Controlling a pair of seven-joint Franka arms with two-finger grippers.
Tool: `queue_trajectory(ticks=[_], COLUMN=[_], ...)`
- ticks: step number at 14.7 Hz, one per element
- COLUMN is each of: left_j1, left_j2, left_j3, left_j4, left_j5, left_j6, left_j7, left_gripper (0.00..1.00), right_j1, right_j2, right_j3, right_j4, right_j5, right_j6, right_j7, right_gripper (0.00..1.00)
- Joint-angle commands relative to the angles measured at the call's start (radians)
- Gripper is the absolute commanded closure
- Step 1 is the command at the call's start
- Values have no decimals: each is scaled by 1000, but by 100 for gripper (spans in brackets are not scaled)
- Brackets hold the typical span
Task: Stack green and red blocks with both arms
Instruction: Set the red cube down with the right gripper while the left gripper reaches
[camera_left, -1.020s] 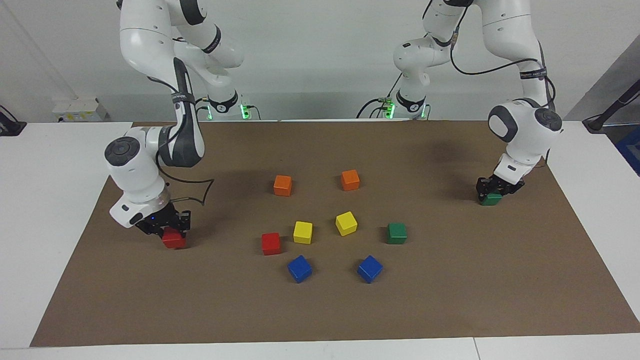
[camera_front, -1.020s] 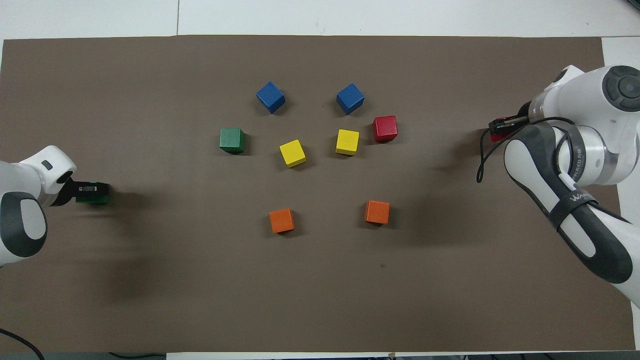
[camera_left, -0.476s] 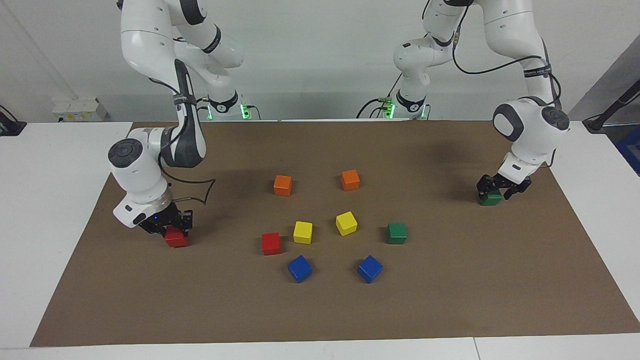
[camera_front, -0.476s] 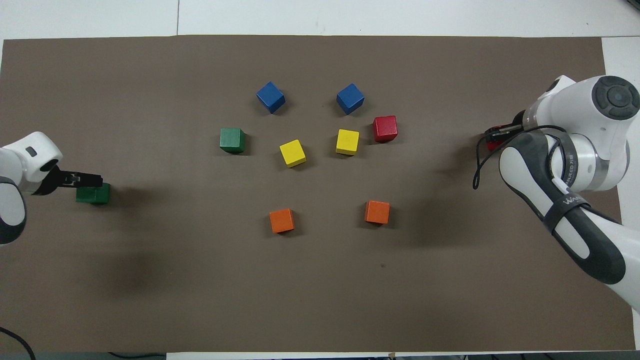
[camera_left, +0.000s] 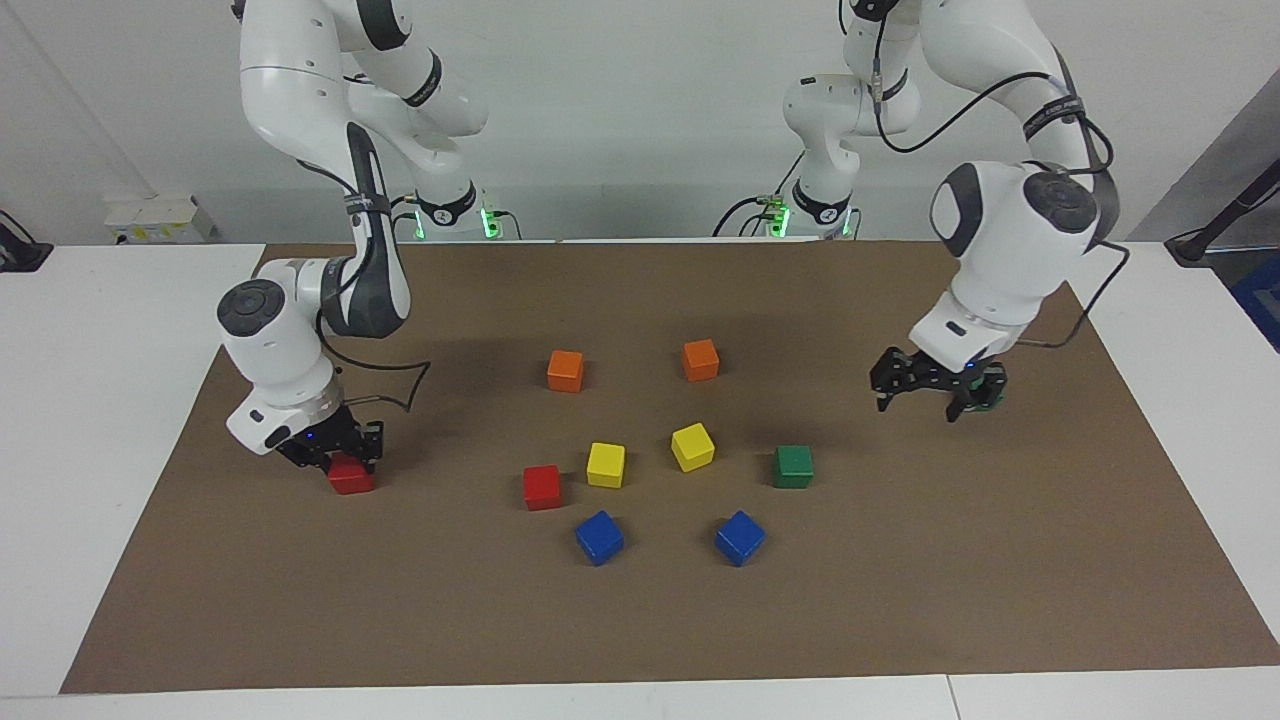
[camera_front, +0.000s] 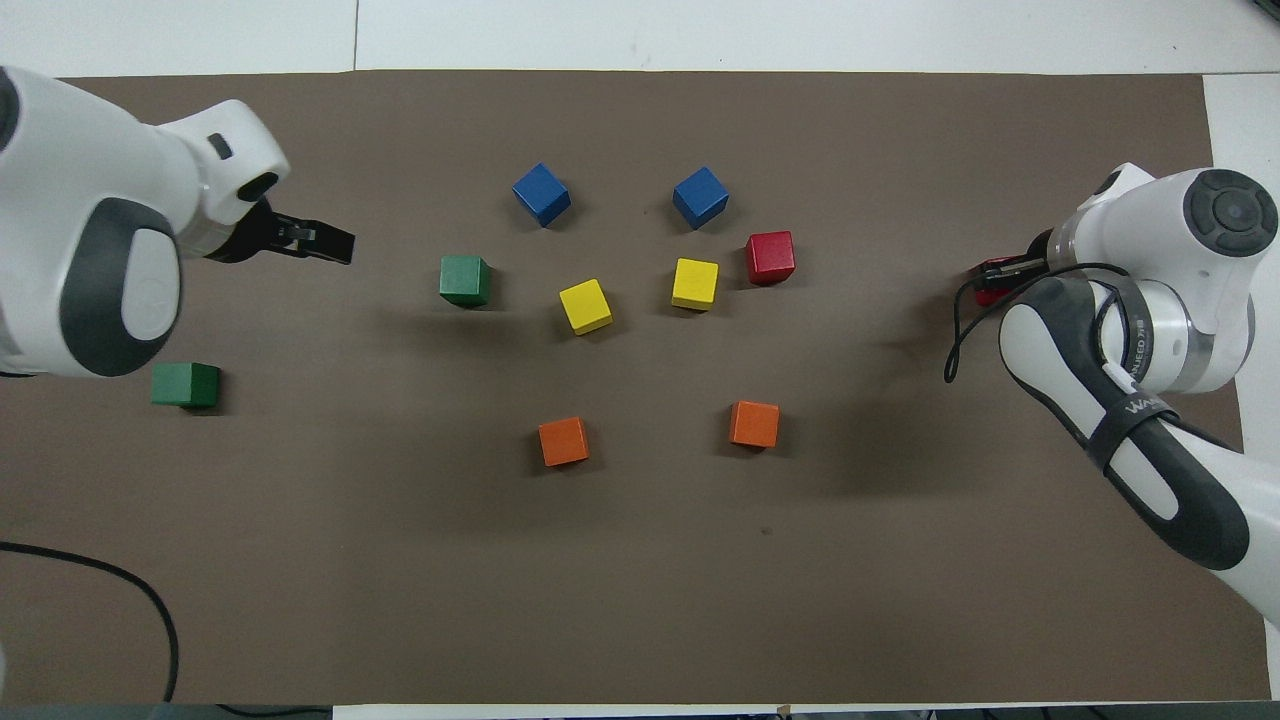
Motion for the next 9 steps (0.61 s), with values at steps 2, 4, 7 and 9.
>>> queue_trajectory(ticks=[2,4,7,9], left_j1=[-93,-125,-161,-161], left_j2=[107,153,211,225], left_j3=[21,23,23,23], left_j4=[90,93,93,91], left_j5=[-35,-1,39,50], left_j6=[-13,21,76,88], left_j7=[-40,-46,-80,-81], left_gripper=[0,0,0,0], right_j1=[-17,-13,-5,4], right_j2=[-20,-39,-81,-81], right_j3=[15,15,18,21], right_j4=[-28,-5,99,224], right_j5=[10,10,10,11], right_j6=[18,-29,-205,-359], right_j7=[-1,-1,-1,2], right_gripper=[0,0,0,0])
